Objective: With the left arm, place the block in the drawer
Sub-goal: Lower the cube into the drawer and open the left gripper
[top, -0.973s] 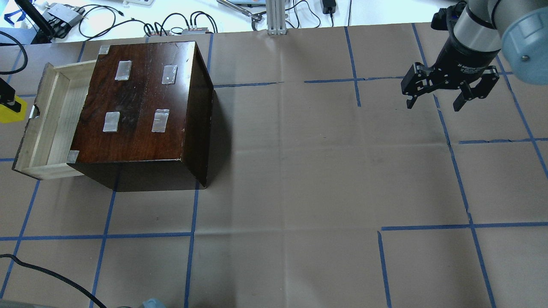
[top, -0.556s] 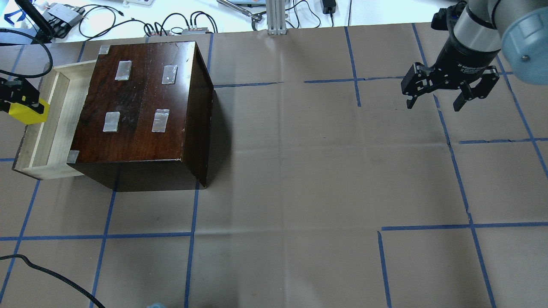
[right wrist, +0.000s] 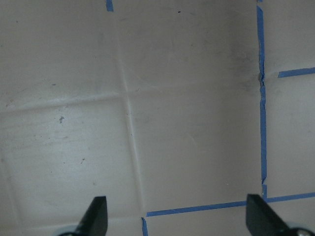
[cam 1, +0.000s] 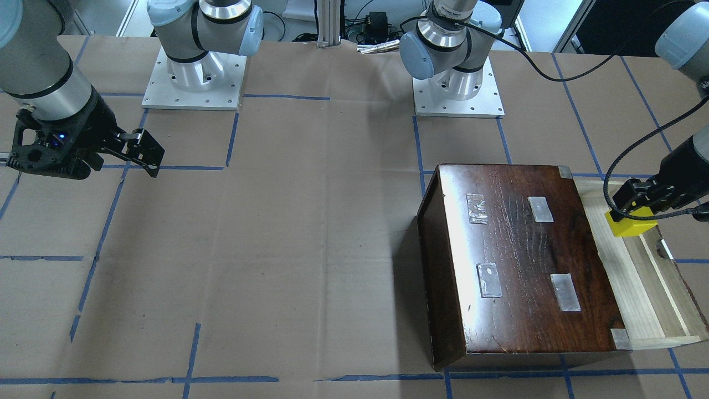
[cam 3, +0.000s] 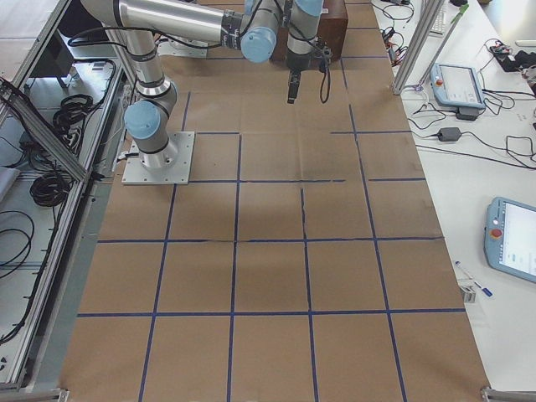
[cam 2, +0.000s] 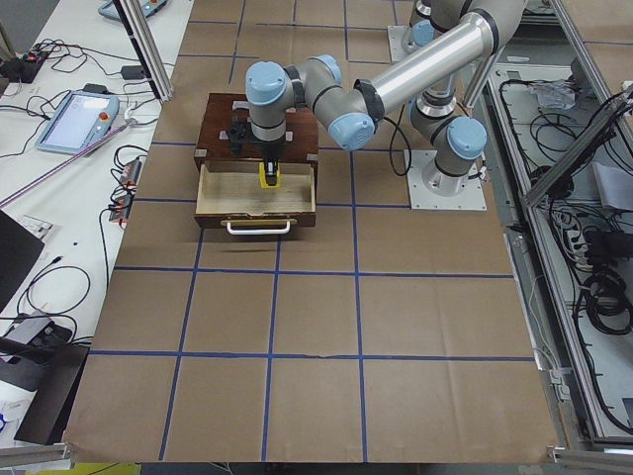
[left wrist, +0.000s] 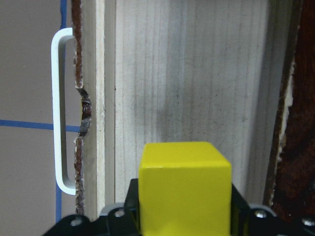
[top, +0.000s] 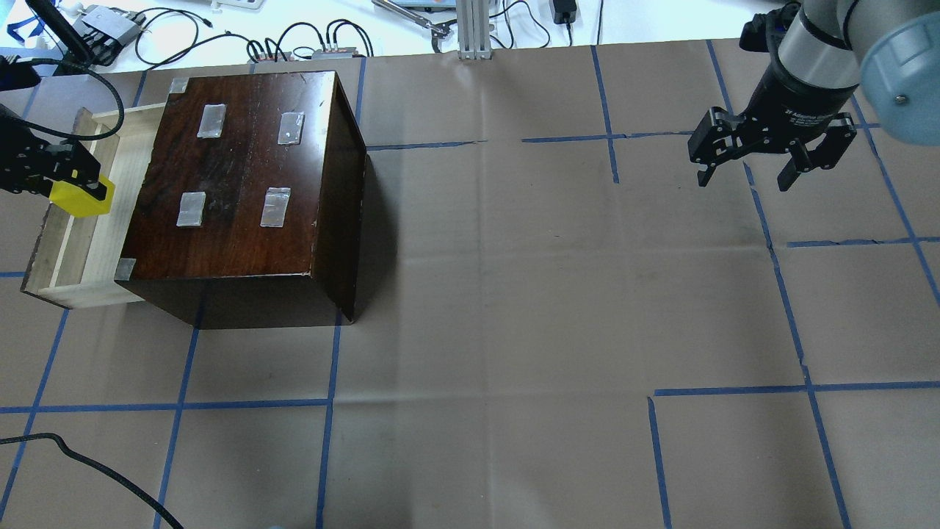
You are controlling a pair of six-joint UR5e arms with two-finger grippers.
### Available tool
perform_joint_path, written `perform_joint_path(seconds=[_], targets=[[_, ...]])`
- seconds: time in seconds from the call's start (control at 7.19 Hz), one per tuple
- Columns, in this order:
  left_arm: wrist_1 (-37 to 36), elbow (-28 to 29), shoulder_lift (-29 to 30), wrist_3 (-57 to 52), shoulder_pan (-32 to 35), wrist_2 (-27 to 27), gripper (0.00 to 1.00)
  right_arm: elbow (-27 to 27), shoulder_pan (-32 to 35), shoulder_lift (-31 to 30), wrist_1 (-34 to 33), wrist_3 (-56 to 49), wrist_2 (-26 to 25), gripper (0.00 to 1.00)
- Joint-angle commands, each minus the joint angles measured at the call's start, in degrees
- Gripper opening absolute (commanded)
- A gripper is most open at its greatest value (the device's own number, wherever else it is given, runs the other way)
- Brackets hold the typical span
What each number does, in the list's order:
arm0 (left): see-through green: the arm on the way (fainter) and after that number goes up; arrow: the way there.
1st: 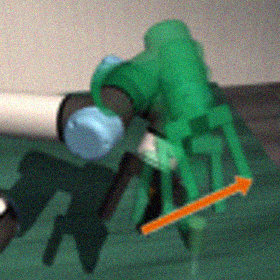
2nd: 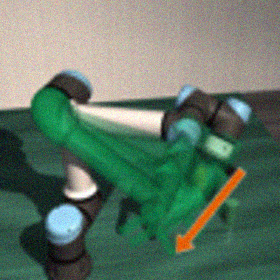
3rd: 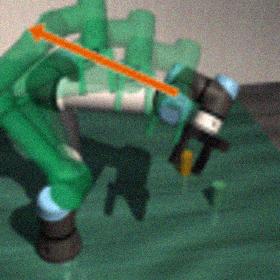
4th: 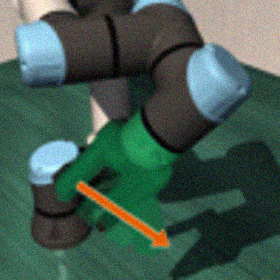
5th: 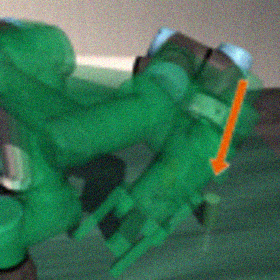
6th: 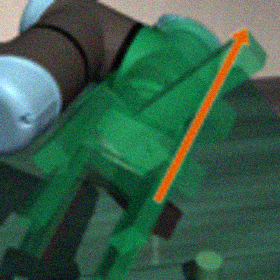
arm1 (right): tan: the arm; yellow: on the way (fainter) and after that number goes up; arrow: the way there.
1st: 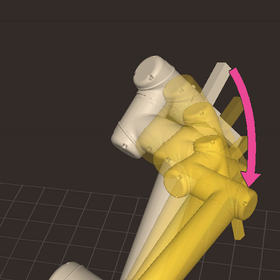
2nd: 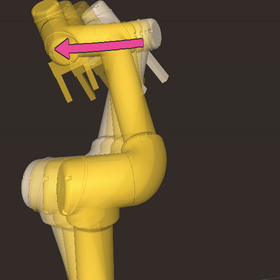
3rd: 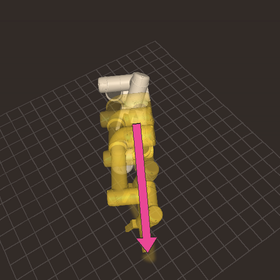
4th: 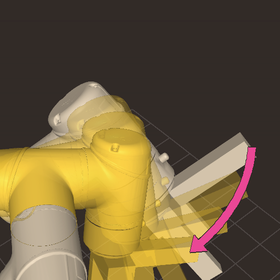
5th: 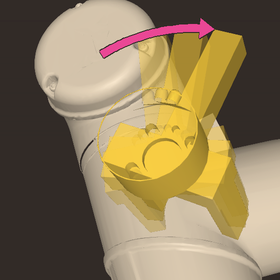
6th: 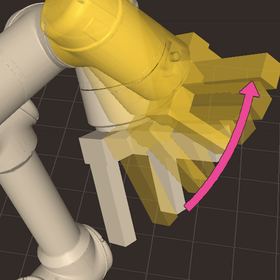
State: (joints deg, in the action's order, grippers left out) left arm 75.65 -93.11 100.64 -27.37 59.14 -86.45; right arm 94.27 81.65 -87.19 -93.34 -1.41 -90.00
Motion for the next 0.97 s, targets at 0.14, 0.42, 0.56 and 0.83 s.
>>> perform_joint_path(seconds=[0.14,0.42,0.56,0.83], targets=[[-5.15,-4.17,0.52,-0.06,0.45,-0.04,0.04,0.04,0.0,0.0,0.0,0.0,0.0,1.0],[-7.36,-4.71,0.78,-0.06,0.71,0.22,0.19,0.03,0.0,0.0,0.0,0.0,0.0,1.0],[-7.36,-4.71,0.87,0.03,0.71,0.4,0.87,0.04,0.0,0.0,0.0,0.0,0.0,1.0],[-7.45,-3.14,0.7,-0.06,0.62,0.49,0.99,0.03,0.0,0.0,0.0,0.0,0.0,1.0]])
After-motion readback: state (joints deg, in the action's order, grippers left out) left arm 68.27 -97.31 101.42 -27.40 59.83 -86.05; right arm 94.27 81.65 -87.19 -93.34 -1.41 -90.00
